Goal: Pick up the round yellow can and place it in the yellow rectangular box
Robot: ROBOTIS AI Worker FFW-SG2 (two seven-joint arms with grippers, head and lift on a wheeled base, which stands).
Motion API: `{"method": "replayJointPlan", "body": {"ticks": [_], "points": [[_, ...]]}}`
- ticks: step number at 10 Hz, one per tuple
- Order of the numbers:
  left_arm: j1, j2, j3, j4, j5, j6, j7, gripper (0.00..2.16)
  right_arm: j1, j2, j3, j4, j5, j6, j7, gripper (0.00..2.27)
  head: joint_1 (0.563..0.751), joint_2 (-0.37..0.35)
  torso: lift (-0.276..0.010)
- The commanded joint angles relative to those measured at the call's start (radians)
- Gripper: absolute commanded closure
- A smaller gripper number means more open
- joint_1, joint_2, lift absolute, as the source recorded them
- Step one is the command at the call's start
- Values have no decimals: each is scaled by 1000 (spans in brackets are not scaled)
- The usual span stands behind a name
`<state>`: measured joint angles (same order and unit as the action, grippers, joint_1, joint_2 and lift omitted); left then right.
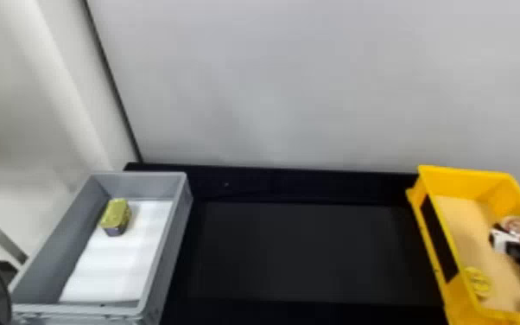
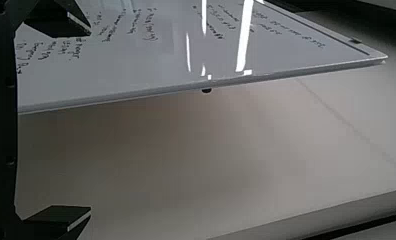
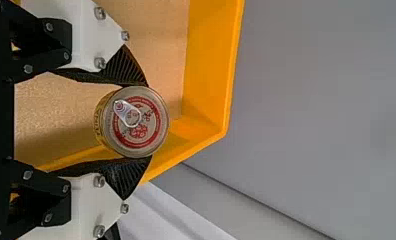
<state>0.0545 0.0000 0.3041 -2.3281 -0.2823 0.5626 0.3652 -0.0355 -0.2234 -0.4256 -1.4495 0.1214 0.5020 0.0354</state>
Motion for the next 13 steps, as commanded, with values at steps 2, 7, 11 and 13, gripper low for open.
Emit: {"method": "replayJointPlan", "body": {"ticks": [2, 7, 11, 13], "points": [[-1, -3, -2, 3, 0, 2, 0, 30, -3, 1, 10, 3, -32, -15, -23, 478, 694, 14, -66], [-5, -3, -5, 4, 0, 7, -1, 30, -17, 1, 24, 17, -77, -48, -51, 213, 694, 14, -66], [-2, -3, 14, 4, 3, 11, -3, 30, 11, 12, 50, -77, -123, -131, -69, 216, 694, 14, -66], [-2, -3, 26, 1, 6, 10, -3, 30, 39, 18, 65, -184, -126, -146, -80, 216, 694, 14, -66]]}}
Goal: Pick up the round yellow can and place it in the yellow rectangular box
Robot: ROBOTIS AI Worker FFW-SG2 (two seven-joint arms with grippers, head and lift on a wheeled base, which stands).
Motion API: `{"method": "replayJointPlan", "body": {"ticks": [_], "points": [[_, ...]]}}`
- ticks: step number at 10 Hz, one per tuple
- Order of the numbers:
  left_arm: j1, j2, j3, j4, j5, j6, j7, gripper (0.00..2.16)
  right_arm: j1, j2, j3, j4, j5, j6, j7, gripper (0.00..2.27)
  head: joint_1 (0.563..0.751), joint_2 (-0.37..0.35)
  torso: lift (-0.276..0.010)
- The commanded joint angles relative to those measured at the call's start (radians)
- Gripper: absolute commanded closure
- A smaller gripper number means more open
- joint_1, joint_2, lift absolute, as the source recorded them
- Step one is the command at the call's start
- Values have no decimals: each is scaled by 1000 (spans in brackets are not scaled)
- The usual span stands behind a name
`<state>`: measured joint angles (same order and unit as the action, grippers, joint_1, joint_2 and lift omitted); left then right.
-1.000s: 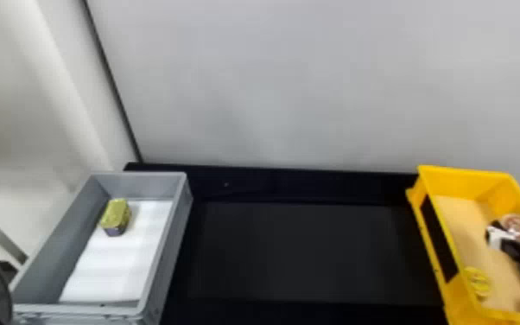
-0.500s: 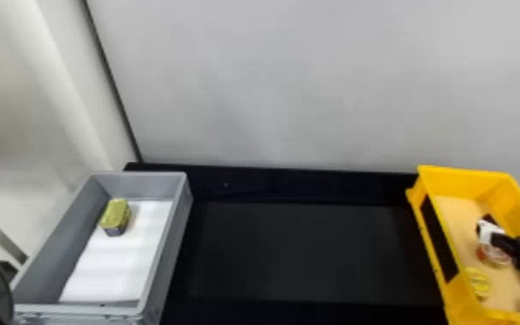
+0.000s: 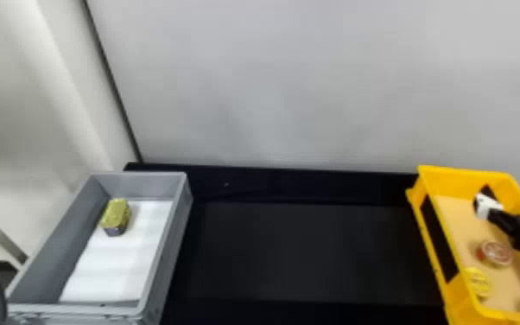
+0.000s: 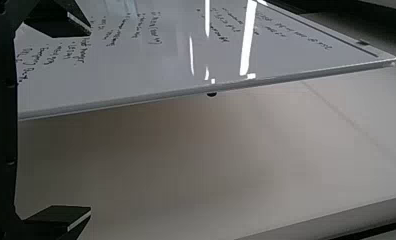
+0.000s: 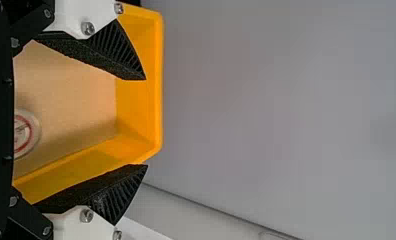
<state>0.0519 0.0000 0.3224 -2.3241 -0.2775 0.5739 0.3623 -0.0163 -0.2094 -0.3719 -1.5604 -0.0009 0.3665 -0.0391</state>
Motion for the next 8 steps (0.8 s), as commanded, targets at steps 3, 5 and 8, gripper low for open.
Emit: {"method": "replayJointPlan", "body": {"ticks": [3, 5, 8], "points": [[2, -3, 15, -9, 1, 0, 0, 30, 82, 10, 33, -248, 5, -38, -48, 216, 694, 14, -66], [3, -3, 24, -15, -2, 0, -2, 30, 144, 30, -7, -359, 48, -40, -64, 216, 694, 14, -66], [16, -3, 40, -21, -5, -1, -2, 30, 202, 42, -140, -432, 65, -175, -64, 217, 694, 14, -66]]}}
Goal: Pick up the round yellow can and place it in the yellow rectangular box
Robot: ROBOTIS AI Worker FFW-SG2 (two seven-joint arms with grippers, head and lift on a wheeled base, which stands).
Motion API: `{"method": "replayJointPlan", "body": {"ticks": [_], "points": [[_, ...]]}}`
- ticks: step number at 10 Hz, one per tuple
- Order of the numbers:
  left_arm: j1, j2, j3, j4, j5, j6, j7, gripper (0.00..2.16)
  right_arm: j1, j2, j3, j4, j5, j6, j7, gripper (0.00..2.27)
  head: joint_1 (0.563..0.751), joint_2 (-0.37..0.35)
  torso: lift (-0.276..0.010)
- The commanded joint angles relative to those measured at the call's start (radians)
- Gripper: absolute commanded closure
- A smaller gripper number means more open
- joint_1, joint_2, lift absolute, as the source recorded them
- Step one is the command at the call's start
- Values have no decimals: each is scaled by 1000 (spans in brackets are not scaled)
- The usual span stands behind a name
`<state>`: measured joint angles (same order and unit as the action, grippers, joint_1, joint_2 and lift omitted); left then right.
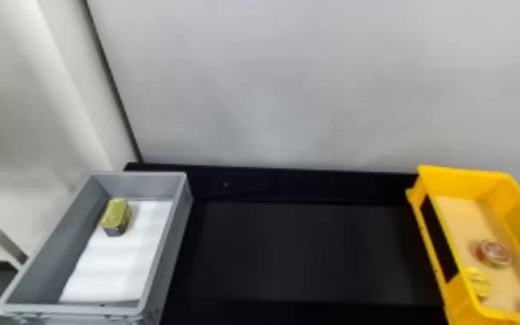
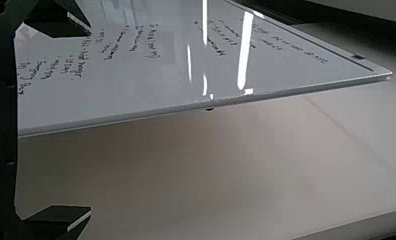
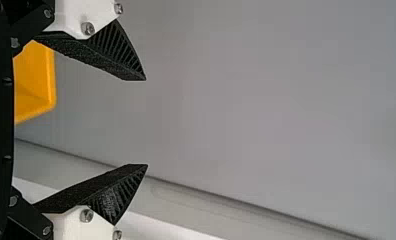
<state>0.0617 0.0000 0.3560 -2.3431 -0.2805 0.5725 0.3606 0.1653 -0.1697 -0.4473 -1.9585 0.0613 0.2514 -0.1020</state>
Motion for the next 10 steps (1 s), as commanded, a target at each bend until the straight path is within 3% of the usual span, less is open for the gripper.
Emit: {"method": "replayJointPlan", "body": {"ticks": [1, 2, 3, 4, 6, 8, 10], "points": [[7, -3, 12, -5, -3, 2, 0, 30, 20, 2, -125, -72, 3, -86, -4, 217, 694, 14, -66], [9, -3, 15, -8, -6, 3, 0, 30, 16, 2, -169, -102, -6, -136, -19, 217, 694, 14, -66], [10, -3, 20, -13, -12, 8, 0, 30, 7, -2, -180, -140, -11, -152, -94, 217, 694, 14, -66], [12, -3, 23, -16, -14, 9, 0, 30, -12, -8, -198, -168, -11, -152, -99, 213, 694, 14, -66], [20, -3, 28, -19, -16, 12, 0, 30, -44, -30, -231, -212, -11, -138, -62, 217, 694, 14, -66], [23, -3, 37, -22, -20, 12, 0, 30, -81, -53, -264, -229, -41, -139, 41, 217, 694, 14, -66], [26, -3, 35, -35, -26, 11, 0, 30, -81, -62, -237, -292, -24, -121, -88, 217, 694, 14, -66]]}}
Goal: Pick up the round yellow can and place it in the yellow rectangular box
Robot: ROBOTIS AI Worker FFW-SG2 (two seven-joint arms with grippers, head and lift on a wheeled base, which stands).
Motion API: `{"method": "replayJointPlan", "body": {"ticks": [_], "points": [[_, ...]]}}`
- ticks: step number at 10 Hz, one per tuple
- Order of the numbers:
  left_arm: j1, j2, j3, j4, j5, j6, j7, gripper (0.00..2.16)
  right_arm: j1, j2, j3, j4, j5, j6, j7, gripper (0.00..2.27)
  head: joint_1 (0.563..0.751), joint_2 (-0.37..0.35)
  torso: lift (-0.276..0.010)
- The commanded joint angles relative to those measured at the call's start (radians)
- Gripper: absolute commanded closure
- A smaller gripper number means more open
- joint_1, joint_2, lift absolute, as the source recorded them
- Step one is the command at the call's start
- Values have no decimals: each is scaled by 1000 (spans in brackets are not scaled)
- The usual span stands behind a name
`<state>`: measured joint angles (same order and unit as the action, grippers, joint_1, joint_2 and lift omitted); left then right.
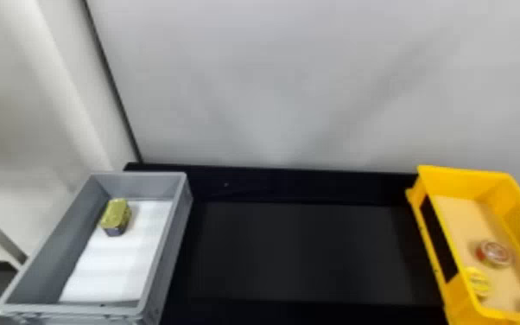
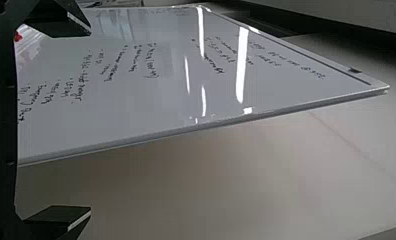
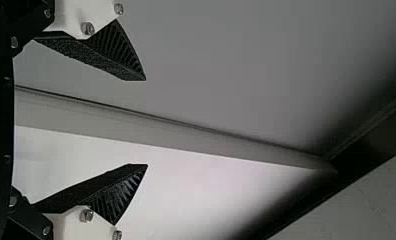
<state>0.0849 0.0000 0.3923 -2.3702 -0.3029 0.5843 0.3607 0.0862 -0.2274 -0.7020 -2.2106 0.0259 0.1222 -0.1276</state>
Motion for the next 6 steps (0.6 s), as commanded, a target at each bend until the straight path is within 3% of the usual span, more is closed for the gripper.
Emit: {"method": "replayJointPlan", "body": {"ticks": [1, 3, 6], "points": [[4, -3, -1, -14, -9, -3, 0, 30, -6, -1, 22, -83, 20, 53, -95, 217, 694, 14, -66], [12, -3, 2, -20, -9, -4, 0, 30, -12, -12, 9, -176, -4, 220, -83, 217, 694, 14, -66], [23, -3, 22, -21, -10, -15, 0, 30, -74, -16, 24, -178, -54, 327, -52, 245, 694, 14, -70]]}}
